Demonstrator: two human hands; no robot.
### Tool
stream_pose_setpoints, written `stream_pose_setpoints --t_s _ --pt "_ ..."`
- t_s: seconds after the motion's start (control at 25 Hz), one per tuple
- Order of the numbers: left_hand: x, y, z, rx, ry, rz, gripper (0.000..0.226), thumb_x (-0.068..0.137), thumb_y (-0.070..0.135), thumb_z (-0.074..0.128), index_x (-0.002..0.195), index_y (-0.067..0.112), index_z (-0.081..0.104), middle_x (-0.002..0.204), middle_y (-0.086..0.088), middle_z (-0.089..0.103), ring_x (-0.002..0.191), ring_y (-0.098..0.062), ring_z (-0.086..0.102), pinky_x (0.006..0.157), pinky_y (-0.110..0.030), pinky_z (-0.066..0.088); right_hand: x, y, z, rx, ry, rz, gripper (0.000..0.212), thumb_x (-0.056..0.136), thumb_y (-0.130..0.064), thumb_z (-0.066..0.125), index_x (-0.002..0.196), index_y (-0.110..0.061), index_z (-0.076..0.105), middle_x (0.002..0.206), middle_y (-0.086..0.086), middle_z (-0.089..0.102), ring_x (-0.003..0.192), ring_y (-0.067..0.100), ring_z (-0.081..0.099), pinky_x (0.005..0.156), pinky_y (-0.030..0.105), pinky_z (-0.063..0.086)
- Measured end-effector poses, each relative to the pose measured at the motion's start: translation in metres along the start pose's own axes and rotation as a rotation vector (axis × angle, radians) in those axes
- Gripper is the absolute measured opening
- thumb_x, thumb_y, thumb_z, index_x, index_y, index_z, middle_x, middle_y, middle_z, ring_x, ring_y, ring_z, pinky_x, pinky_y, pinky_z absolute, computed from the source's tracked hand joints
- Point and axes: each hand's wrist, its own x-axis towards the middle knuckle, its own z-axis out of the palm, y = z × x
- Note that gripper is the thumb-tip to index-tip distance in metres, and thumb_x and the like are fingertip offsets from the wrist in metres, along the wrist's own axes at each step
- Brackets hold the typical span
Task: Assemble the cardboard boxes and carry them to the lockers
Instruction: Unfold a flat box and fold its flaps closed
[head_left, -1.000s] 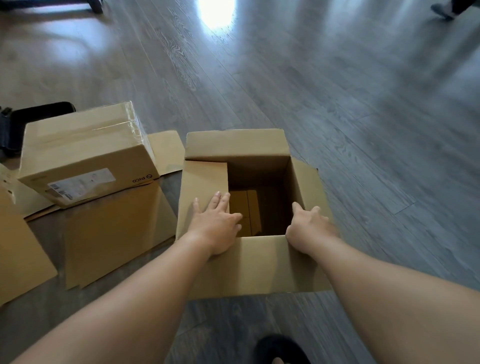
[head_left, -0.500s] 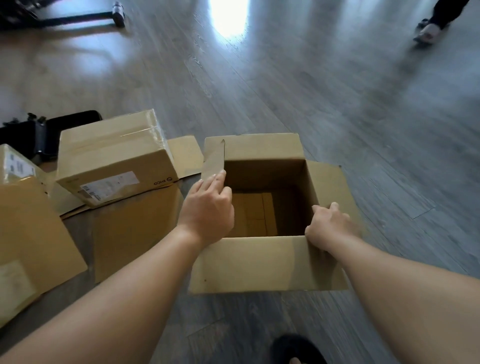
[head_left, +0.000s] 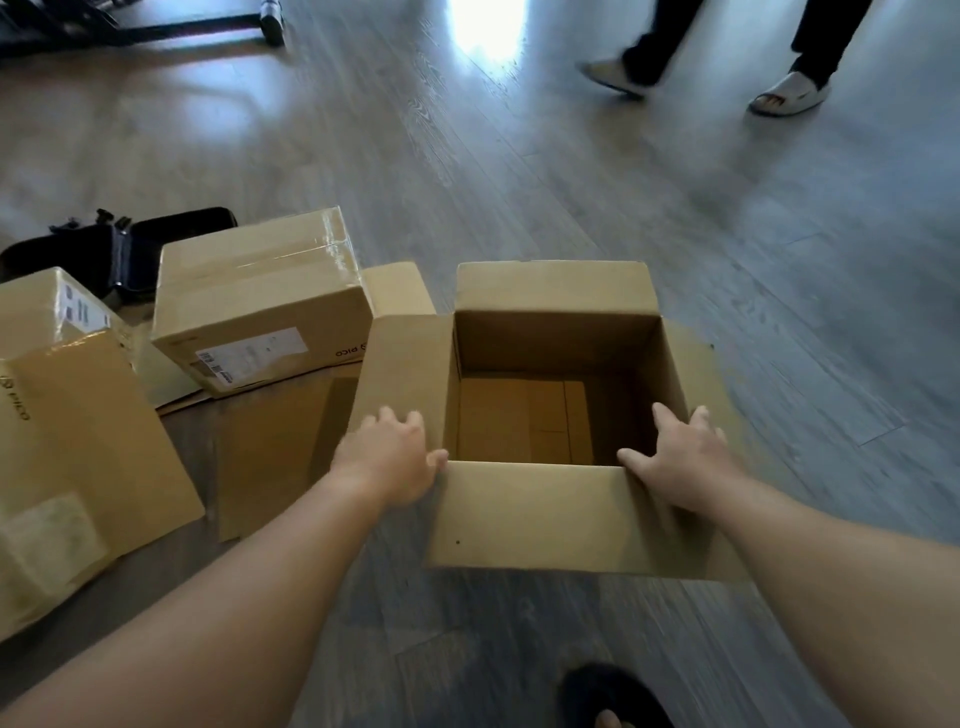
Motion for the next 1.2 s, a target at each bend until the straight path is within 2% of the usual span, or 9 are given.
stream_pose_setpoints --t_s 0.12,0.24,0.44,0.56,0.68,0.8,1.0,1.12,1.2 --pt "0.007 0.011 0.026 -0.34 -0.113 0.026 0.077 0.101 0.054 0.04 0.16 0.021 0.003 0.163 -0.017 0.02 0.147 -0.036 0.029 0.115 -0.048 0.035 -0.007 0.014 0.004 0.042 -0.014 -0.123 0.112 0.073 -0.082 0.063 0.161 -0.031 0.017 0.168 0.018 0.003 0.152 0.043 0.013 0.117 0.057 0.03" --pt "0.017 0.02 0.035 -0.482 -0.092 0.043 0.079 0.103 0.047 0.042 0.16 0.016 -0.001 0.165 -0.015 0.016 0.149 -0.033 0.024 0.119 -0.046 0.029 -0.006 0.029 0.007 -0.026 0.087 -0.135 0.111 0.069 -0.082 0.066 0.157 -0.023 0.032 0.168 0.011 0.01 0.152 0.036 0.022 0.114 0.053 0.037" --pt "0.038 0.044 0.034 -0.475 -0.023 0.104 0.073 0.104 0.041 0.043 0.16 0.015 0.004 0.165 -0.012 0.015 0.149 -0.031 0.027 0.117 -0.045 0.033 0.014 0.034 0.0 -0.014 0.207 0.017 0.082 0.084 -0.07 0.061 0.142 -0.012 0.055 0.159 0.019 0.032 0.142 0.037 0.04 0.106 0.054 0.048" --pt "0.046 0.052 0.025 -0.516 -0.004 0.134 0.068 0.104 0.037 0.045 0.159 0.016 0.009 0.165 -0.009 0.018 0.148 -0.029 0.028 0.115 -0.042 0.033 0.021 0.015 -0.004 -0.081 0.303 -0.003 0.06 0.096 -0.059 0.052 0.144 -0.022 0.053 0.155 0.016 0.039 0.142 0.037 0.038 0.11 0.061 0.039" --pt "0.046 0.044 0.023 -0.567 -0.02 0.198 0.055 0.104 0.039 0.046 0.151 0.017 0.029 0.156 -0.004 0.035 0.139 -0.024 0.04 0.113 -0.041 0.038 0.014 -0.033 0.008 -0.084 0.344 -0.267 0.057 0.101 -0.05 0.047 0.152 -0.026 0.042 0.161 0.013 0.033 0.15 0.033 0.028 0.12 0.057 0.023" --pt "0.044 0.018 0.028 -0.469 0.06 0.211 0.039 0.104 0.042 0.043 0.133 0.017 0.049 0.137 0.001 0.049 0.12 -0.018 0.052 0.102 -0.04 0.047 -0.008 -0.096 0.036 -0.001 0.303 -0.63 0.056 0.103 -0.037 0.05 0.155 -0.02 0.039 0.163 0.014 0.031 0.153 0.03 0.024 0.124 0.047 0.024" --pt "0.043 -0.08 0.063 -0.342 0.031 -0.092 0.044 0.101 0.045 0.045 0.128 0.011 0.052 0.139 -0.012 0.048 0.131 -0.033 0.047 0.106 -0.046 0.042 -0.018 -0.203 0.082 -0.217 0.156 -1.045 0.053 0.092 -0.014 0.056 0.142 0.0 0.05 0.156 0.021 0.037 0.151 0.036 0.026 0.123 0.046 0.025" --pt "0.031 -0.136 0.082 -0.331 -0.055 -0.322 0.042 0.099 0.044 0.048 0.119 0.009 0.057 0.135 -0.019 0.052 0.123 -0.036 0.052 0.1 -0.042 0.046 -0.02 -0.24 0.099 -0.279 0.002 -0.983 0.028 0.087 -0.01 0.052 0.113 -0.001 0.06 0.127 0.018 0.053 0.13 0.033 0.046 0.112 0.038 0.038" --pt "0.024 -0.168 0.097 -0.364 -0.108 -0.411 0.037 0.099 0.04 0.051 0.117 0.009 0.058 0.128 -0.018 0.058 0.115 -0.035 0.057 0.093 -0.036 0.049 -0.017 -0.257 0.107 -0.242 -0.074 -0.861 0.02 0.09 -0.011 0.051 0.108 -0.003 0.057 0.116 0.013 0.051 0.118 0.033 0.049 0.095 0.037 0.044"
